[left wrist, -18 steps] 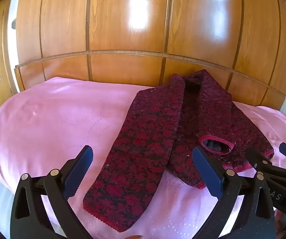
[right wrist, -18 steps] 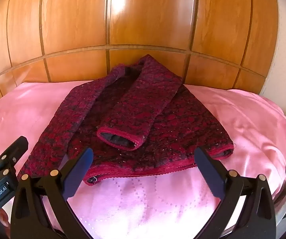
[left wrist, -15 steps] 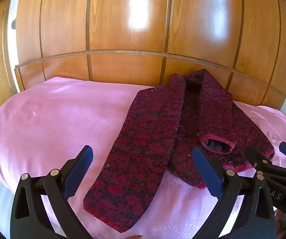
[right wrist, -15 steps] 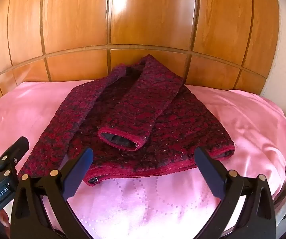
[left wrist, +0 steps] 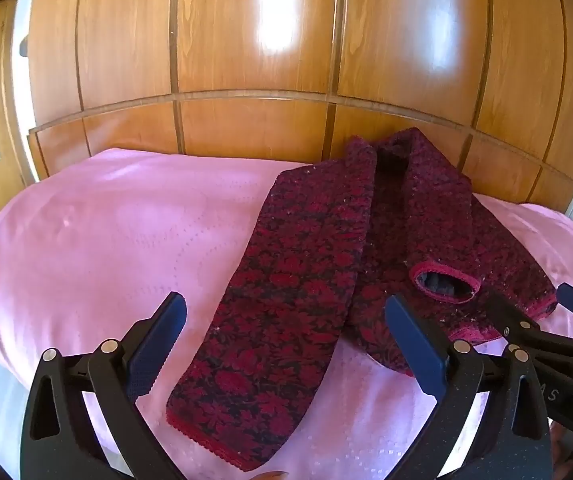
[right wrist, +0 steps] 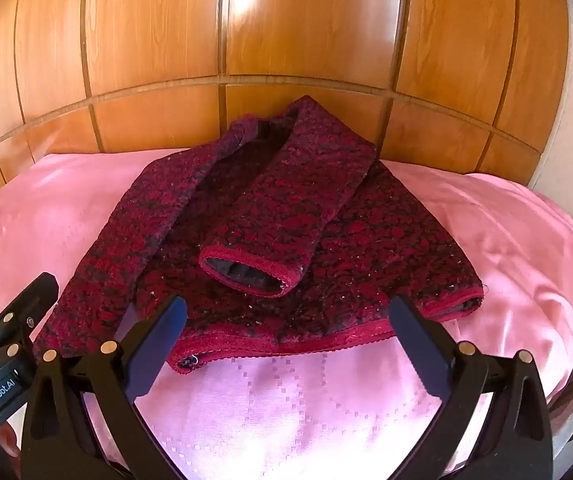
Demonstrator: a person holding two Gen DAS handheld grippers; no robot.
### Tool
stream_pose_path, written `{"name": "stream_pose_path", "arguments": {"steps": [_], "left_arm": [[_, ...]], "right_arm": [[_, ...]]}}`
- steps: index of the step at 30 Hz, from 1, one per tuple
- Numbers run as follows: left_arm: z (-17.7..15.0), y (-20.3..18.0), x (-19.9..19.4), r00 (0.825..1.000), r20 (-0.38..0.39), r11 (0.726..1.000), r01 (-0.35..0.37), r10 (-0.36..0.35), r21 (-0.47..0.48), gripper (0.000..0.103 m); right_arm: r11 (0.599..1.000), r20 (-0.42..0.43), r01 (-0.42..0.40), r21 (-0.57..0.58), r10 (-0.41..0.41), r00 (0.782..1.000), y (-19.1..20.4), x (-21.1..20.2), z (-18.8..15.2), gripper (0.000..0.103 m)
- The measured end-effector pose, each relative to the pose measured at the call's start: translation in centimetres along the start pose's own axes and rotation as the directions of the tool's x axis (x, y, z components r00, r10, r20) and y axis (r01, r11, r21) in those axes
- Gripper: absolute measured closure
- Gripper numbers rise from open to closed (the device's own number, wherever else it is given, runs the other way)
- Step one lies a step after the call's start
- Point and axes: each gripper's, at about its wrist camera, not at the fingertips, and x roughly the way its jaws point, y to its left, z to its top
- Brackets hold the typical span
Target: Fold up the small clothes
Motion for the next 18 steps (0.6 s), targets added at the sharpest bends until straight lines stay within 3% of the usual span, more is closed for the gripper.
{"name": "stream_pose_path", "arguments": {"steps": [6,13,18], "left_arm": [[0.0,0.0,0.5,1.000,-0.018,1.000,-0.012,0.012,0.002,0.005],[-0.1,0.4,0.6,0.999,-0.022,1.000,-0.025,0.025,-0.006,0.005],[0.0,0.7,0.6,0.999,-0.024,1.000,-0.030,0.030,-0.007,0.005]], "right_arm": [[0.999,0.000,-0.021,0.031,0.021,1.000,-0.7,0.3,-0.2,0.002],[0.972,0.022,-0.164,0.170,0.162,0.986,-2.8,0.1,0.1,0.002],[0.962,0.025,-0.172,0.211,0.170,0.985,-3.4,0.1,-0.2,0.002]]}}
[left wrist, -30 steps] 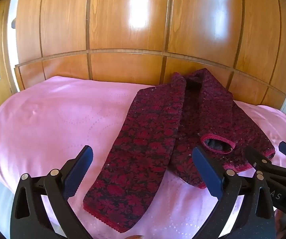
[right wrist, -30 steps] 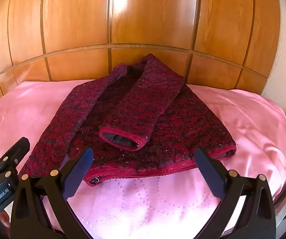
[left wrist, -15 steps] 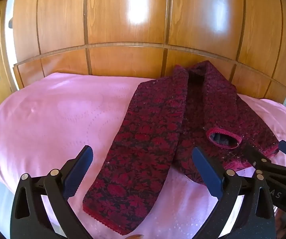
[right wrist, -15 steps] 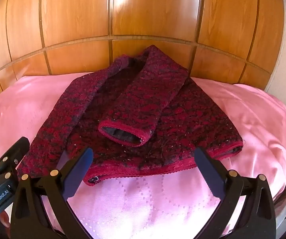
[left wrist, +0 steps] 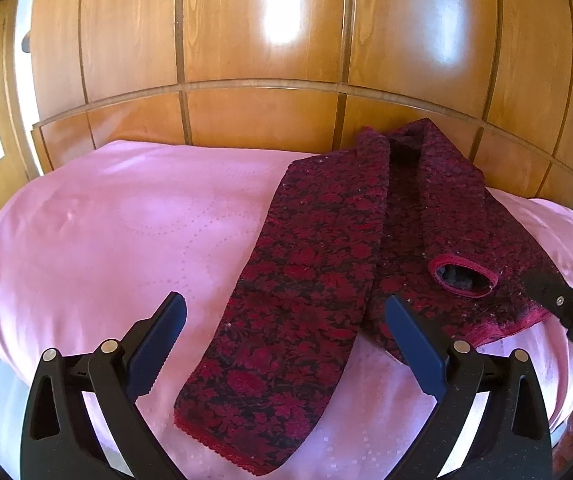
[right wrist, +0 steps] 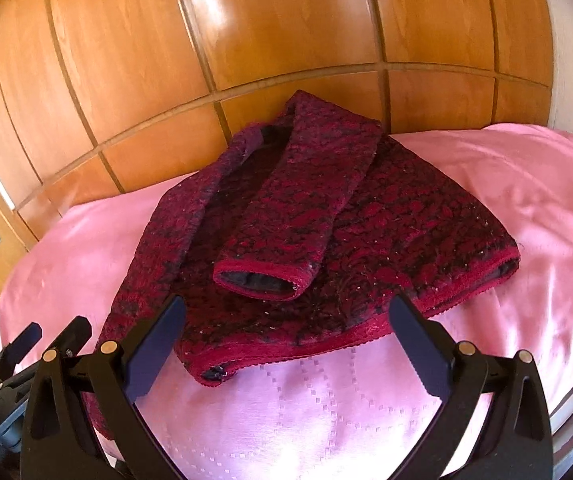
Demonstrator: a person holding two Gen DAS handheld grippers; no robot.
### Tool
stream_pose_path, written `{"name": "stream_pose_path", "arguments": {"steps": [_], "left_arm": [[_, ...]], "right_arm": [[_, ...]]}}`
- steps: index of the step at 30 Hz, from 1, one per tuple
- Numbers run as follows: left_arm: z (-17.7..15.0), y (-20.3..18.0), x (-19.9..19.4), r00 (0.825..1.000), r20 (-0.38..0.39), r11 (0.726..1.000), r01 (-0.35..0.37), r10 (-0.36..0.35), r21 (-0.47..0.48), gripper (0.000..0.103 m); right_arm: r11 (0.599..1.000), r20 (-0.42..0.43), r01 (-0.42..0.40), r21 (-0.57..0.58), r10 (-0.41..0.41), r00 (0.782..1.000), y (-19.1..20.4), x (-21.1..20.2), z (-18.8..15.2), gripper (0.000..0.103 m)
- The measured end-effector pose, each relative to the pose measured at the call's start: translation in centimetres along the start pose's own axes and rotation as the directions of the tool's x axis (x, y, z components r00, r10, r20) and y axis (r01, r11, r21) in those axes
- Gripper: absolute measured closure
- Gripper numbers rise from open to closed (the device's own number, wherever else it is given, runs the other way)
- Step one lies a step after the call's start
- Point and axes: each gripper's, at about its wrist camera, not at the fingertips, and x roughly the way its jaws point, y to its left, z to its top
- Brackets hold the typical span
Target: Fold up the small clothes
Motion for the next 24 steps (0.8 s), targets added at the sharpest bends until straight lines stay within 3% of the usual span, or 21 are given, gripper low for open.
{"name": "stream_pose_path", "arguments": {"steps": [9,16,24], "left_arm": [[0.1,0.2,0.0,1.000,0.000,1.000,0.014,-0.014,0.001,0.005],[0.2,0.1,-0.7,0.999,0.019,0.999,0.032,-0.032,-0.009,0.005],[0.3,-0.2,-1.1,0.999,0.027,0.999,0.034,-0.034,0.000,0.005]], "right_arm": [[1.000,0.052,-0.011,-0.019,0.012,0.999,0.2,-1.0,0.3,0.002],[0.990,0.159,0.071,-0.121,-0.052,0.986,1.9,-2.7,0.0,0.002],[0.984,0.140,0.101,-0.147,-0.080,0.987,2.2,-2.2,-0.2,0.002]]}}
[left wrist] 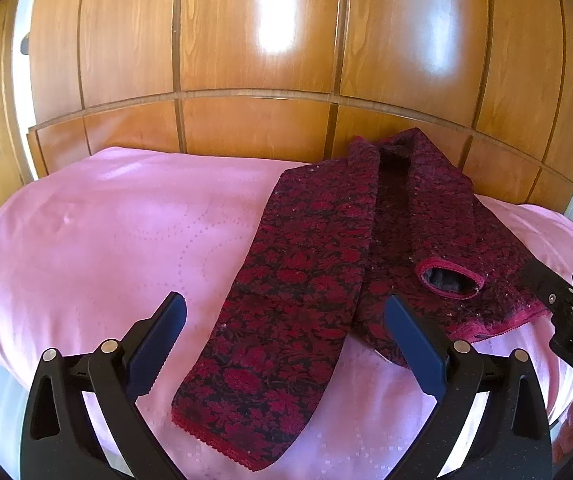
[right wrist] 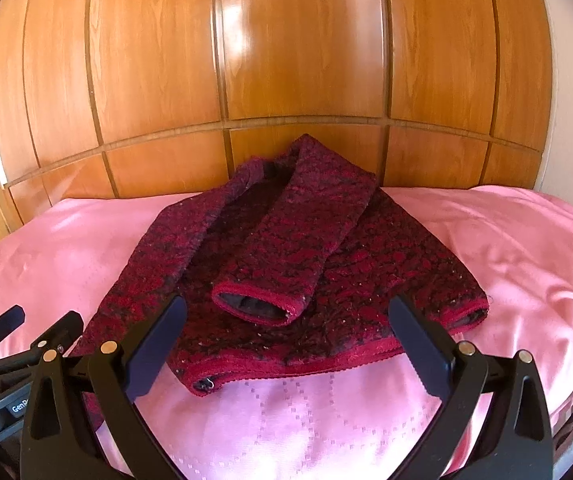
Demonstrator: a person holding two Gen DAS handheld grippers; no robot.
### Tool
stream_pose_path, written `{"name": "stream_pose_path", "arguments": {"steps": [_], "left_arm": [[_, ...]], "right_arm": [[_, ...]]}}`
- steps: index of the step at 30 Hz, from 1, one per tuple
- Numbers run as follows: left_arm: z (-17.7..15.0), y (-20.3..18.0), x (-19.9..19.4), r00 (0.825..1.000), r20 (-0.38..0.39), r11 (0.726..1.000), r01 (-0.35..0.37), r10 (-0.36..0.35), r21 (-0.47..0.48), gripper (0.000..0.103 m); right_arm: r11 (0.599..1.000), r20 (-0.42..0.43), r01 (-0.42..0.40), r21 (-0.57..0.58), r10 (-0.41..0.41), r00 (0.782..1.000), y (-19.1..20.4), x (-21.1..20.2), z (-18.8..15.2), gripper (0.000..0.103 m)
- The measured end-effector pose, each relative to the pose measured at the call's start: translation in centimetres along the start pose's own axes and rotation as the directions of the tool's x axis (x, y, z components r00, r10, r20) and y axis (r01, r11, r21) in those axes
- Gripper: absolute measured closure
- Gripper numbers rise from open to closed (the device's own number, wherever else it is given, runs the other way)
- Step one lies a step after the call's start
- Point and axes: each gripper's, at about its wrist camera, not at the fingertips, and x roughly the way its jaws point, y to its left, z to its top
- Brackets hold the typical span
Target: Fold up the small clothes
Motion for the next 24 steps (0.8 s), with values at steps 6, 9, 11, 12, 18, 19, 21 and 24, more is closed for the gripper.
{"name": "stream_pose_path", "arguments": {"steps": [6,9,11,12,18,19,21,24], "left_arm": [[0.12,-0.10,0.00,1.000,-0.001,1.000,0.000,0.000,0.005,0.005],[0.12,-0.10,0.02,1.000,-0.001,1.000,0.000,0.000,0.008,0.005],[0.12,-0.11,0.02,1.000,-0.001,1.000,-0.002,0.002,0.008,0.005],[0.15,-0.12,0.03,1.000,-0.001,1.000,-0.002,0.002,0.008,0.005],[0.13,-0.13,0.07,1.000,-0.005,1.000,0.000,0.000,0.009,0.005],[0.12,-0.13,0.12,1.000,-0.007,1.000,0.000,0.000,0.010,0.005],[0.10,-0.09,0.22,1.000,-0.011,1.000,-0.001,0.001,0.010,0.005],[-0.06,0.03,0.47,1.000,-0.021,1.000,0.000,0.000,0.009,0.005]], "right_arm": [[1.000,-0.004,0.000,0.024,0.000,1.000,-0.43,0.03,-0.18,0.002],[1.000,0.000,0.000,0.021,0.000,1.000,-0.48,0.01,-0.17,0.002],[1.000,0.000,-0.003,0.023,0.003,1.000,-0.55,-0.01,-0.17,0.002],[1.000,0.001,-0.003,0.021,0.003,1.000,-0.55,-0.02,-0.17,0.002],[1.000,-0.008,-0.011,0.020,0.011,1.000,-0.49,0.21,-0.19,0.002],[1.000,-0.009,-0.012,0.020,0.012,1.000,-0.46,0.24,-0.20,0.002],[1.000,-0.010,-0.013,0.021,0.013,1.000,-0.43,0.31,-0.23,0.002],[0.999,-0.018,-0.022,0.024,0.022,1.000,-0.44,0.54,-0.24,0.002]]}}
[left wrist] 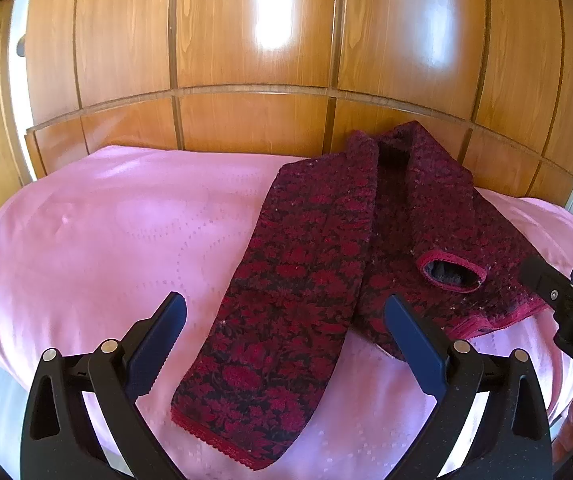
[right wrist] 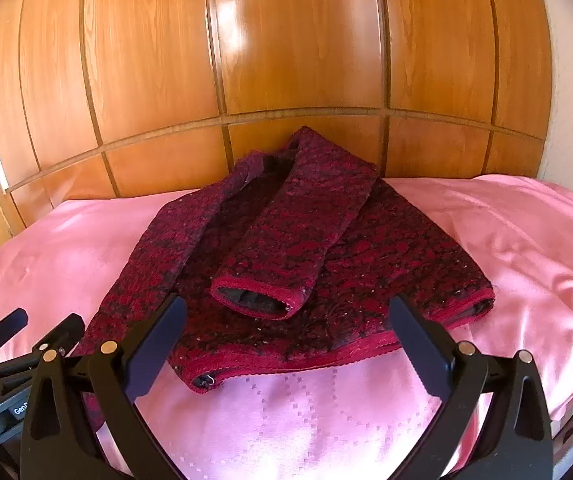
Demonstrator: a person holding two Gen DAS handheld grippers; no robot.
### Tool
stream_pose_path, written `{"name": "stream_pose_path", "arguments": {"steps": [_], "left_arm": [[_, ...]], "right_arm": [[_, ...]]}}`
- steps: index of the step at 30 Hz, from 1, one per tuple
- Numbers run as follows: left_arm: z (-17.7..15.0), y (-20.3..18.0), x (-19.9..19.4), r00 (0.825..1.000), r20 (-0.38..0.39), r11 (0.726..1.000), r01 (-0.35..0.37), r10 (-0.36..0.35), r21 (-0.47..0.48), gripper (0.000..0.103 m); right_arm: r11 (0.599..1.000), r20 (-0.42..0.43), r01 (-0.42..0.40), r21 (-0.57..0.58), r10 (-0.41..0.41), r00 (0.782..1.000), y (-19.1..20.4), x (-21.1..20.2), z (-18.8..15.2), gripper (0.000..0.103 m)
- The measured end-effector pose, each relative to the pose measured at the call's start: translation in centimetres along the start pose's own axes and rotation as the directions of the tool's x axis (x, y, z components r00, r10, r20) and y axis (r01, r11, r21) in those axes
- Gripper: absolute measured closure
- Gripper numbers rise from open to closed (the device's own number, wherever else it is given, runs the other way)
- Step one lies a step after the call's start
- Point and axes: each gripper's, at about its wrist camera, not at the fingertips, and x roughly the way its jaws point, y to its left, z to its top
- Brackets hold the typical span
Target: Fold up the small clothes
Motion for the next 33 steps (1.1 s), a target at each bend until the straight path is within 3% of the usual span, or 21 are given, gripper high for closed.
{"name": "stream_pose_path", "arguments": {"steps": [12,17,20,22,23,24,25,27,29,33], "left_arm": [[-1.9,1.0,4.2,0.992,-0.128,0.996,-0.007,0.019,0.092,0.005],[-3.5,1.3,6.1,0.979,-0.203,0.988,0.031,0.000,0.149,0.015],[-4.0,1.2,6.7,0.980,-0.201,0.985,0.026,0.009,0.169,0.017],[-4.1,1.3,7.1,0.981,-0.196,0.985,0.036,-0.002,0.171,0.028],[-4.0,1.4,7.0,0.981,-0.192,0.985,0.052,-0.020,0.163,0.035],[-3.8,1.5,7.0,0.981,-0.188,0.985,0.074,-0.045,0.154,0.051],[-3.6,1.7,6.9,0.980,-0.187,0.984,0.092,-0.063,0.151,0.069],[-3.0,2.0,7.0,0.973,-0.196,0.981,0.149,-0.123,0.123,0.093],[-2.2,2.7,6.7,0.972,-0.183,0.981,0.167,-0.148,0.094,0.103],[0.5,5.6,6.3,0.977,-0.133,0.986,0.165,-0.165,-0.013,0.103]], "right_arm": [[0.998,-0.048,-0.037,-0.044,0.034,0.998,-0.7,2.7,-0.1,0.003],[0.985,-0.073,-0.049,-0.168,0.037,0.997,0.6,5.9,0.4,0.014],[0.967,-0.110,-0.042,-0.252,0.014,0.994,1.7,8.9,0.6,0.018],[0.948,-0.138,-0.011,-0.317,-0.035,0.990,2.3,11.4,0.4,0.024],[0.944,-0.153,-0.012,-0.329,-0.041,0.987,2.2,12.3,0.3,0.035],[0.941,-0.176,-0.014,-0.338,-0.049,0.983,2.1,13.5,0.2,0.057],[0.939,-0.200,-0.018,-0.344,-0.055,0.978,2.0,14.2,0.3,0.068],[0.948,-0.194,-0.037,-0.316,-0.026,0.981,1.1,14.1,1.3,0.090],[0.966,-0.174,-0.069,-0.249,0.026,0.984,-0.4,13.0,3.0,0.093],[0.991,-0.085,-0.075,-0.110,0.065,0.994,-4.6,10.4,7.2,0.098]]}}
